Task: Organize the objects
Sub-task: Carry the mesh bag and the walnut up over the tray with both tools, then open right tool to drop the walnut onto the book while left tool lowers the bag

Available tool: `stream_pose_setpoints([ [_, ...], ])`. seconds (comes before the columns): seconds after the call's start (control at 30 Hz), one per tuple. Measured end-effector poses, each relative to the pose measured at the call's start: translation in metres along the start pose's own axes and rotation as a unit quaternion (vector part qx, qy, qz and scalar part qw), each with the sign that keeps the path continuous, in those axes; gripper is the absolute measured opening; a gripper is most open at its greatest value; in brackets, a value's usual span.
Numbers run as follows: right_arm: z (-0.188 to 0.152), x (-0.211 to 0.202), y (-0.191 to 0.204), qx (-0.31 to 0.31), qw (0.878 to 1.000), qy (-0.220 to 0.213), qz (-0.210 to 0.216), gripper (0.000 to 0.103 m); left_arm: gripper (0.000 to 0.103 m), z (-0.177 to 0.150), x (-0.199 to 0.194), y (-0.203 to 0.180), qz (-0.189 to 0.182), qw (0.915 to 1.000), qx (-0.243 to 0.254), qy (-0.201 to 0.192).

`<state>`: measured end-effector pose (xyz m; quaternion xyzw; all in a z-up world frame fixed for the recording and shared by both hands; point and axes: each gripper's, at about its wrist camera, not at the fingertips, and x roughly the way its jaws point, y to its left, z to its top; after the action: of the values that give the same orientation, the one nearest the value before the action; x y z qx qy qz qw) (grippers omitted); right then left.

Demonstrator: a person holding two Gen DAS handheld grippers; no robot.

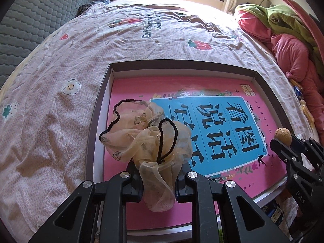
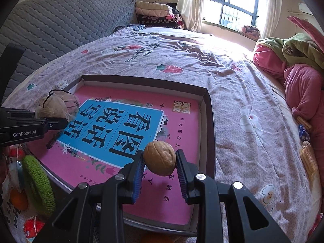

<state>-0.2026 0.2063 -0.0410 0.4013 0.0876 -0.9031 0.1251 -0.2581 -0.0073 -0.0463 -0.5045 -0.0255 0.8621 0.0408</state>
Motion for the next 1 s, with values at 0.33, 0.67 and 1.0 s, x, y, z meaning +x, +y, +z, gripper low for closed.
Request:
stream_pose_setpoints([
  [0.33, -0.002, 0.007, -0.001, 0.009, 1.0, 0.013, 0.004, 0.032, 0.025, -0.005, 0.001, -0.001, -0.004, 1.0, 0.004, 0.005],
  [0.67, -0.005, 0.009, 0.003, 0.003, 1.0, 0.025, 0.005, 0.032, 0.029, -0.006, 0.0, 0.0, -0.013, 0.9998, -0.009, 0.008],
  [1.0, -0.003, 0.005, -0.002, 0.012, 1.0, 0.025, -0.002, 0.046, 0.041, -0.01, -0.009, 0.005, -0.024, 0.9994, -0.026, 0.003],
])
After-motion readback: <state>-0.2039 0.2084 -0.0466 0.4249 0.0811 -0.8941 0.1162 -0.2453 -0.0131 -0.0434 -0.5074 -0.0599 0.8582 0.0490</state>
